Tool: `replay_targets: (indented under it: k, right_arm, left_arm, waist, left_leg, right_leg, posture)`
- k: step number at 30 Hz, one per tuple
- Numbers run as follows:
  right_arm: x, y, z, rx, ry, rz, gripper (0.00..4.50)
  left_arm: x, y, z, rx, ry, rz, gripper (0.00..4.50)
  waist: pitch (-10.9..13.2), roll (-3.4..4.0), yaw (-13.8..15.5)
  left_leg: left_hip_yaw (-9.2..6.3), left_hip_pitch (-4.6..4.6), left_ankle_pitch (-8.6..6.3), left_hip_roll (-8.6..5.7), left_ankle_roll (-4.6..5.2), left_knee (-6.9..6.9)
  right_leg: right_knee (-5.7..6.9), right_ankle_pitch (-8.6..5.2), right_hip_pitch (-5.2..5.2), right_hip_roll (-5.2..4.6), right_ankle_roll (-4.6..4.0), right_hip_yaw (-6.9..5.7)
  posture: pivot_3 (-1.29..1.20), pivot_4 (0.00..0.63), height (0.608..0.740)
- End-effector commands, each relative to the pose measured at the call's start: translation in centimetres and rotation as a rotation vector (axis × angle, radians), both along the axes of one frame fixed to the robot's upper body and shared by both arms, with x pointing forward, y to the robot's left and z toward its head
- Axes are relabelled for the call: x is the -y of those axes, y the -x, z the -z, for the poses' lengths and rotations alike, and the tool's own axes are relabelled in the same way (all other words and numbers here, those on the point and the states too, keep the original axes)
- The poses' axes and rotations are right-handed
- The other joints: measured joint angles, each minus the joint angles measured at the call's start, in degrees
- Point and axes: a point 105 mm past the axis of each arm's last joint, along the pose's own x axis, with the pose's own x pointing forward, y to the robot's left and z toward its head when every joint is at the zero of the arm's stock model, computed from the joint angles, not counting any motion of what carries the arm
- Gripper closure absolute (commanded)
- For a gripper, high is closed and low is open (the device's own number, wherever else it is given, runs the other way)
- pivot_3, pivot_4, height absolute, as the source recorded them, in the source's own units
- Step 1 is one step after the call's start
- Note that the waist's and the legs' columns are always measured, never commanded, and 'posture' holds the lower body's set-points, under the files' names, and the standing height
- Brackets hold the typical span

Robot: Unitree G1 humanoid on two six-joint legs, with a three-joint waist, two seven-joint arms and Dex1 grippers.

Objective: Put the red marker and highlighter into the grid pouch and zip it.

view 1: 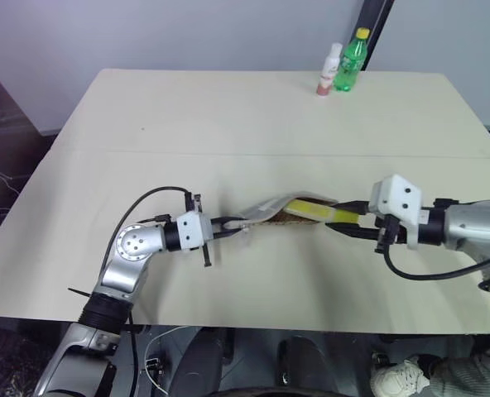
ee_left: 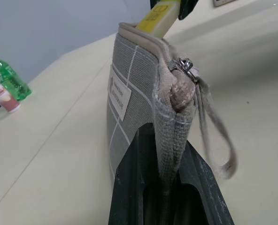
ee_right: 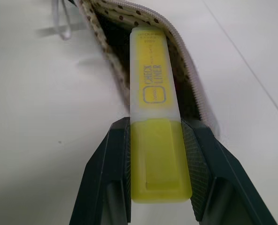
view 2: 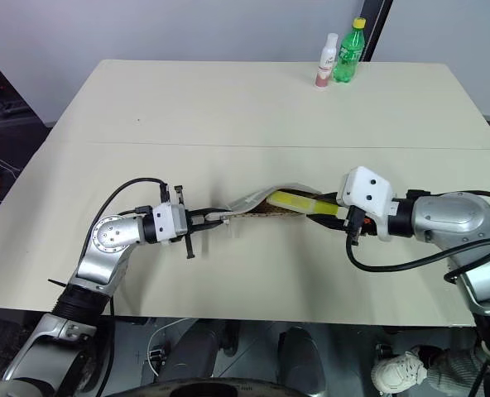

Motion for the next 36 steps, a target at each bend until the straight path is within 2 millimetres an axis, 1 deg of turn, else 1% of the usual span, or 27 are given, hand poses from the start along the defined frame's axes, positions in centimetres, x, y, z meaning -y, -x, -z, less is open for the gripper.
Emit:
replay_targets:
  k: [1, 3, 5, 7, 8, 10, 12, 14, 15, 19, 20, 22, 23, 25, 27, 29, 30, 32, 34, 36]
  right_arm:
    - [0.3, -0.5, -1.3, 0.055, 0.006, 0.029, 3.56]
    - [1.0, -1.2, 0.2, 0.016, 0.034, 0.085, 3.56]
    - [1.4, -1.3, 1.4, 0.013, 0.106, 0.083, 3.56]
    - [1.5, -1.3, 1.6, 0.052, 0.160, 0.054, 3.56]
    - [1.1, -1.3, 1.4, 0.081, 0.177, 0.015, 3.56]
    - [-1.0, -1.1, 0.7, 0.146, 0.164, -0.088, 3.56]
    - [-3.0, -0.9, 0.5, 0.216, 0.180, -0.180, 3.56]
    - [-4.5, -1.8, 0.2, 0.302, 0.178, -0.197, 3.56]
    - [-4.9, -2.2, 0.1, 0.327, 0.177, -0.196, 3.56]
    - [-6.3, -2.0, 1.8, 0.330, 0.195, -0.253, 3.56]
    - [-6.2, -2.3, 2.2, 0.374, 0.235, -0.256, 3.56]
    - [-6.1, -2.2, 2.8, 0.352, 0.224, -0.260, 2.53]
    - [-5.5, -2.4, 2.8, 0.366, 0.240, -0.246, 2.20]
    - [-3.7, -2.7, 2.0, 0.376, 0.234, -0.183, 1.18]
    - [-2.7, -2.2, 0.6, 0.348, 0.146, -0.129, 0.07]
    - [-2.9, -0.8, -0.5, 0.324, 0.041, -0.144, 0.02]
    - [-3.1, -0.1, -1.3, 0.311, -0.047, -0.138, 0.02]
    - [-3.2, 0.9, -2.4, 0.295, -0.160, -0.117, 0.02]
    - [-3.0, 1.7, -3.4, 0.263, -0.254, -0.089, 0.02]
    - [-2.7, 2.5, -3.8, 0.194, -0.350, -0.062, 0.02]
  left_arm:
    - [0.5, 0.5, -0.4, 0.022, 0.013, 0.034, 4.50]
    - [0.8, 0.3, -0.8, 0.028, 0.026, 0.034, 4.50]
    - [1.0, 0.2, -1.1, 0.041, 0.030, 0.034, 4.50]
    - [1.0, 0.2, -1.3, 0.057, 0.028, 0.035, 4.50]
    - [1.0, 0.1, -1.5, 0.061, 0.032, 0.034, 4.50]
    - [1.2, 0.0, -2.0, 0.077, 0.044, 0.033, 4.50]
    - [1.4, -0.2, -2.4, 0.089, 0.057, 0.033, 4.50]
    - [1.6, -0.2, -2.6, 0.092, 0.059, 0.044, 4.50]
    - [1.7, -0.2, -2.6, 0.091, 0.058, 0.048, 4.50]
    - [1.8, 0.0, -2.6, 0.086, 0.056, 0.056, 4.50]
    - [1.8, 0.0, -2.5, 0.083, 0.055, 0.058, 4.50]
    - [1.8, 0.1, -2.4, 0.079, 0.052, 0.060, 4.50]
    - [1.8, 0.2, -2.3, 0.079, 0.049, 0.061, 4.50]
    - [1.6, 0.2, -2.1, 0.078, 0.043, 0.056, 4.50]
    - [1.3, 0.1, -1.9, 0.075, 0.038, 0.047, 4.50]
    - [1.1, 0.2, -1.8, 0.074, 0.042, 0.047, 4.50]
    - [1.3, 0.4, -1.8, 0.071, 0.043, 0.056, 4.50]
    - [1.5, 0.5, -1.6, 0.072, 0.037, 0.066, 4.50]
    - [1.5, 0.3, -1.4, 0.089, 0.027, 0.053, 4.50]
    - [1.4, -0.4, -1.6, 0.128, 0.038, 0.022, 4.50]
  waist:
    - [0.0, 0.00, -0.1]
    - [0.0, 0.00, -0.1]
    - [0.0, 0.00, 0.0]
    - [0.0, 0.00, 0.0]
    - [0.0, 0.01, -0.1]
    - [0.0, 0.01, -0.2]
    - [0.0, 0.01, -0.3]
    - [0.0, -0.01, -0.3]
    - [0.0, -0.01, -0.3]
    - [0.0, -0.03, 0.1]
    - [0.0, -0.03, 0.1]
    - [0.0, -0.02, 0.0]
    - [0.0, -0.03, 0.0]
    - [0.0, -0.02, 0.0]
    - [0.0, -0.02, 0.1]
    - [0.0, -0.03, 0.1]
    - [0.0, -0.03, 0.1]
    - [0.0, -0.03, 0.0]
    - [0.0, -0.03, -0.1]
    - [0.0, -0.03, 0.0]
  left_leg:
    - [0.00, 0.00, 0.00, 0.00, 0.00, 0.01]
    - [0.00, 0.01, 0.00, 0.02, 0.00, 0.01]
    - [0.00, 0.02, 0.00, 0.01, 0.00, 0.01]
    - [0.00, -0.03, 0.00, -0.01, 0.00, 0.02]
    - [0.01, -0.06, 0.00, -0.02, 0.00, 0.01]
    - [0.01, -0.07, 0.01, -0.02, 0.01, 0.02]
    - [0.01, -0.04, 0.02, 0.02, 0.00, 0.02]
    - [-0.01, 0.01, 0.02, 0.04, -0.01, 0.02]
    - [-0.02, 0.02, 0.02, 0.05, -0.02, 0.03]
    - [-0.05, -0.03, 0.04, -0.04, -0.02, 0.04]
    - [-0.06, -0.05, 0.04, -0.06, -0.03, 0.06]
    - [-0.05, -0.04, 0.05, -0.09, -0.03, 0.08]
    - [-0.05, -0.04, 0.05, -0.09, -0.04, 0.11]
    - [-0.05, -0.02, 0.05, -0.09, -0.04, 0.14]
    - [-0.06, -0.02, 0.04, -0.08, -0.04, 0.17]
    - [-0.06, 0.01, 0.04, -0.07, -0.04, 0.18]
    - [-0.06, 0.00, 0.04, -0.07, -0.04, 0.18]
    - [-0.08, 0.02, 0.03, -0.04, -0.03, 0.17]
    - [-0.10, 0.03, 0.03, -0.01, -0.03, 0.17]
    - [-0.09, 0.06, 0.03, 0.01, -0.03, 0.17]
  right_leg:
    - [0.01, 0.00, 0.00, 0.00, -0.01, 0.00]
    - [0.02, 0.00, -0.01, 0.01, -0.03, 0.00]
    - [0.02, -0.03, 0.00, 0.01, -0.09, 0.00]
    - [0.01, -0.01, -0.03, -0.01, -0.04, 0.00]
    - [0.01, 0.01, -0.07, -0.01, -0.02, 0.00]
    - [0.03, 0.02, -0.10, 0.01, 0.00, 0.00]
    - [0.06, 0.02, -0.09, 0.05, 0.01, 0.00]
    - [0.10, 0.02, -0.05, 0.08, 0.02, -0.01]
    - [0.10, 0.02, -0.05, 0.10, 0.02, -0.01]
    - [0.12, 0.11, -0.07, 0.08, 0.17, -0.03]
    - [0.12, 0.13, -0.07, 0.08, 0.22, -0.03]
    - [0.12, 0.16, -0.06, 0.08, 0.26, -0.02]
    - [0.16, 0.17, -0.06, 0.08, 0.27, -0.03]
    - [0.21, 0.17, -0.04, 0.09, 0.28, -0.04]
    - [0.24, 0.17, -0.03, 0.09, 0.28, -0.04]
    - [0.24, 0.18, 0.00, 0.09, 0.28, -0.03]
    - [0.24, 0.18, 0.01, 0.08, 0.28, -0.02]
    - [0.24, 0.18, 0.02, 0.07, 0.28, -0.02]
    - [0.28, 0.18, 0.01, 0.07, 0.28, -0.02]
    - [0.28, 0.17, 0.04, 0.07, 0.26, -0.03]
  posture:
    - [0.00, 0.150, 0.740]
    - [0.00, 0.150, 0.740]
    - [0.00, 0.150, 0.740]
    - [0.00, 0.150, 0.740]
    - [0.00, 0.150, 0.740]
    - [0.00, 0.150, 0.740]
    - [0.00, 0.150, 0.740]
    - [0.00, 0.150, 0.740]
    - [0.00, 0.150, 0.740]
    - [0.00, 0.150, 0.740]
    - [0.00, 0.150, 0.740]
    - [0.00, 0.150, 0.740]
    - [0.00, 0.150, 0.740]
    - [0.00, 0.150, 0.740]
    - [0.00, 0.150, 0.740]
    - [0.00, 0.150, 0.740]
    - [0.00, 0.150, 0.740]
    - [0.00, 0.150, 0.740]
    - [0.00, 0.150, 0.740]
    - [0.00, 0.150, 0.740]
